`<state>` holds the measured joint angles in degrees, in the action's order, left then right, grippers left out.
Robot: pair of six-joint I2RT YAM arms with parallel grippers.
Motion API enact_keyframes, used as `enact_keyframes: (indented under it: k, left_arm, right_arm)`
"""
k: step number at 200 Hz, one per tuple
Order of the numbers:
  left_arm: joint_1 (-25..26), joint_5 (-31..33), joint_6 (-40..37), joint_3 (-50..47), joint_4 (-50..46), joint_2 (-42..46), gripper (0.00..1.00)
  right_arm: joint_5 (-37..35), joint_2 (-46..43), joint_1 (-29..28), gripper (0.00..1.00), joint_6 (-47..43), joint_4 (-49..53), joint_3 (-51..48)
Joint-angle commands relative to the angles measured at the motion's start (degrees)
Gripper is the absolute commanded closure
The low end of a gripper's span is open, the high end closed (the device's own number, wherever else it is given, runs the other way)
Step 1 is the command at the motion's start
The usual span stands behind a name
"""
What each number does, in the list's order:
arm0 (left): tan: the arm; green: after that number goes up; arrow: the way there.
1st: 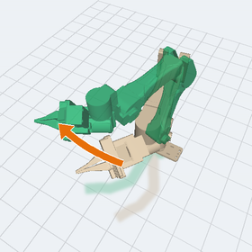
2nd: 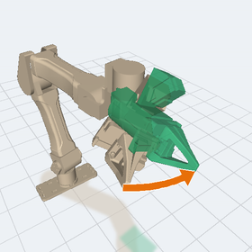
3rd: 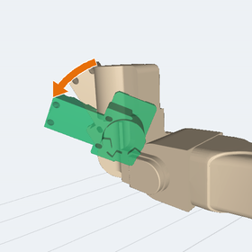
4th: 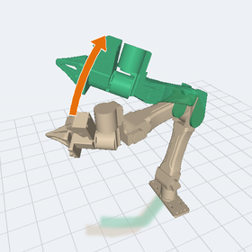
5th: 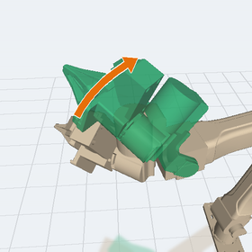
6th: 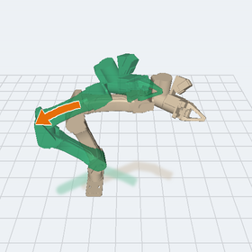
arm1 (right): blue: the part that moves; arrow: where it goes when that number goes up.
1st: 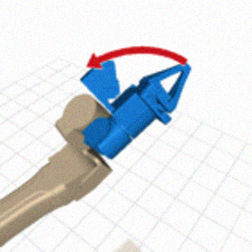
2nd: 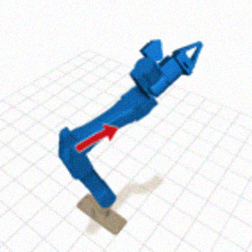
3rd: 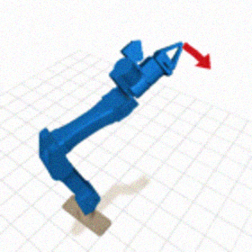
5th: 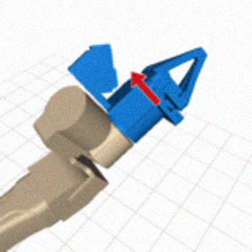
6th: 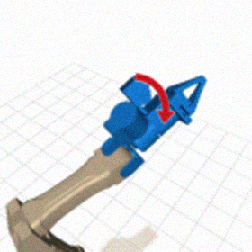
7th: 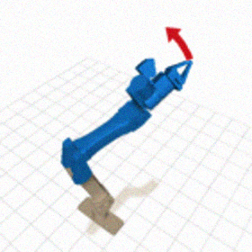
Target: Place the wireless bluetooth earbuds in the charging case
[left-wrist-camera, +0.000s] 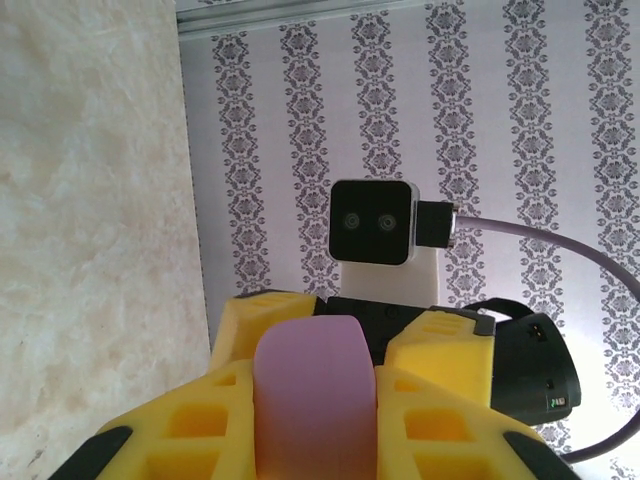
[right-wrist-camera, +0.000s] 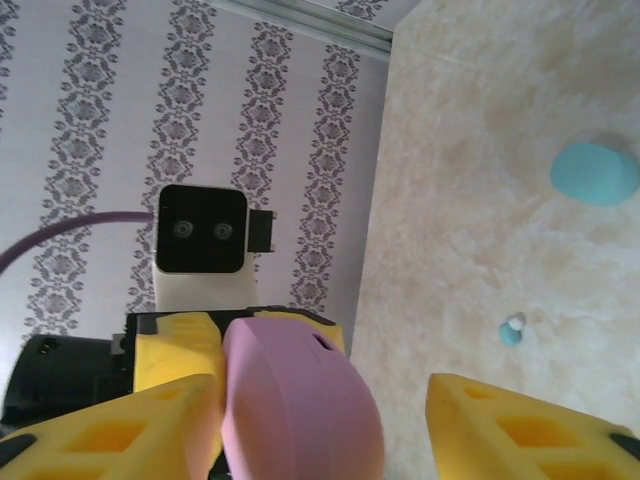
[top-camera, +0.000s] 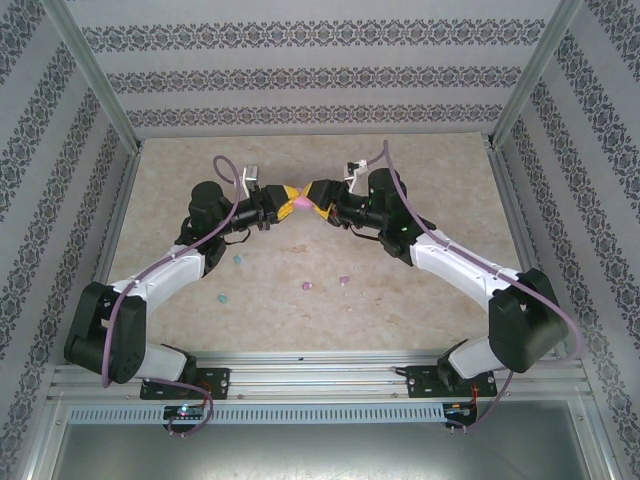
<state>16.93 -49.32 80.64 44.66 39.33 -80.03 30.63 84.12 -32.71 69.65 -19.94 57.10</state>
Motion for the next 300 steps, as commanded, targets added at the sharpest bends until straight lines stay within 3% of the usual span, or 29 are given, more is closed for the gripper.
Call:
enact_keyframes:
  k: [1,56,105,140,167,201,241,276,300]
  left_arm:
    - [0.64,0.93,-0.63,-0.4,3.45,-0.23,0.95]
    - [0.65,2.15,-3.93,-0.39,2.17,-0.31,0.94]
    - [0.35,0.05,-14.45,0.43,-2.68,1.68,0.76]
    - [0.05,-0.07,-27.81,3.02,-12.24,6.02,0.64]
    - [-0.18,1.45,-38.89,4.53,-19.17,10.59,0.48]
    - [-0.4,1.88,-50.76,2.89,-19.6,16.62,0.36]
    - [-0.37,-9.11,-67.39,-4.98,-5.4,23.79,0.31]
    - [-0.28,-14.0,-84.5,-2.24,-23.18,23.83,0.26]
    - [-0.1,-15.42,-88.9,-2.57,-24.05,22.63,0.24]
  right_arm:
    - [1.22,1.43,-1.17,0.6,2.9,-4.5,-0.63]
    - [2.28,3.7,-2.01,0.76,6.23,-7.88,0.45]
    - [4.45,2.54,-0.87,0.83,7.22,-8.84,-0.54]
    - [6.37,-0.81,0.69,0.83,4.36,-3.02,-0.48]
    - [7.99,-2.96,1.22,0.83,2.57,-0.11,-0.39]
    - [9.93,-5.23,2.36,0.83,0.78,3.5,-1.36]
    - [15.19,-6.75,4.82,0.83,-2.36,10.02,-0.53]
    - [19.04,-7.81,5.55,0.83,-5.57,15.38,0.94]
    - [20.71,-8.42,5.55,0.83,-6.98,17.45,1.09]
